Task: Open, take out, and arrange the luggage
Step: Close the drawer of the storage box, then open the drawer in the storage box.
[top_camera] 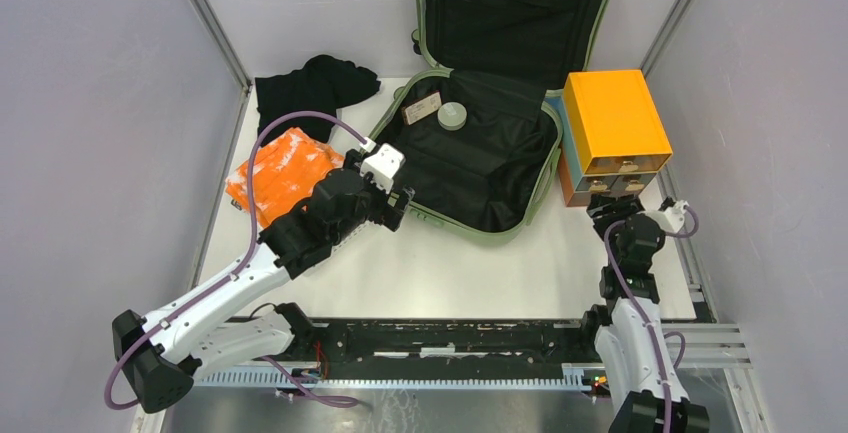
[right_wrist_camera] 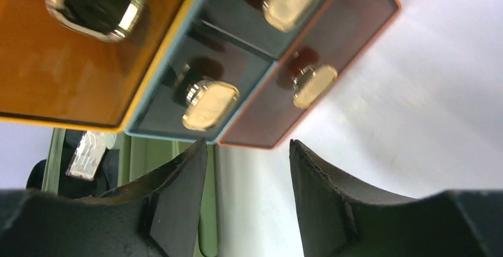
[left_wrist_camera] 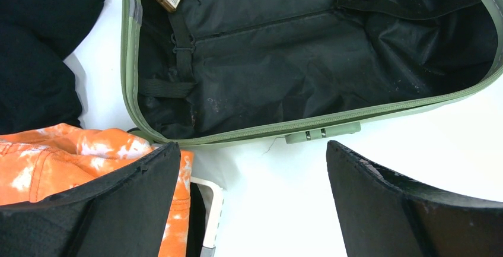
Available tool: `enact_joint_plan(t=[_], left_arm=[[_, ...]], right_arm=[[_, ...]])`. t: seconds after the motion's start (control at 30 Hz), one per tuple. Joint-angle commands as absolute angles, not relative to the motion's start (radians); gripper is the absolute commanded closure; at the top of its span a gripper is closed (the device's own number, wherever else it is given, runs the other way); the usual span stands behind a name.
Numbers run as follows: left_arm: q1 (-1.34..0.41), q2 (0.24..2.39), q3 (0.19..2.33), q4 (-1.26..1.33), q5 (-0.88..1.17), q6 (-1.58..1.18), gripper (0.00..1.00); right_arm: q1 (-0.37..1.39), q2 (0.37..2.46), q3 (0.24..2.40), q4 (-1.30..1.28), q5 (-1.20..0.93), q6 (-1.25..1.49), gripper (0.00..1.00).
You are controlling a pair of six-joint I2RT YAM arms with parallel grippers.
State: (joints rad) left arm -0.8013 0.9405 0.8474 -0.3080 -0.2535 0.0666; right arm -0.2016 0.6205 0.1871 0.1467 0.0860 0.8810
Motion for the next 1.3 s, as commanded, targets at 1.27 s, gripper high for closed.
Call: enact_joint_plan(t=[1.27], left_arm=[[-0.796,0.958,0.853,-0.284,-0.264,0.106,0.03]], right_arm=[[-0.357,0.962,0.005,0.942,-0.148,1.235,0.44]])
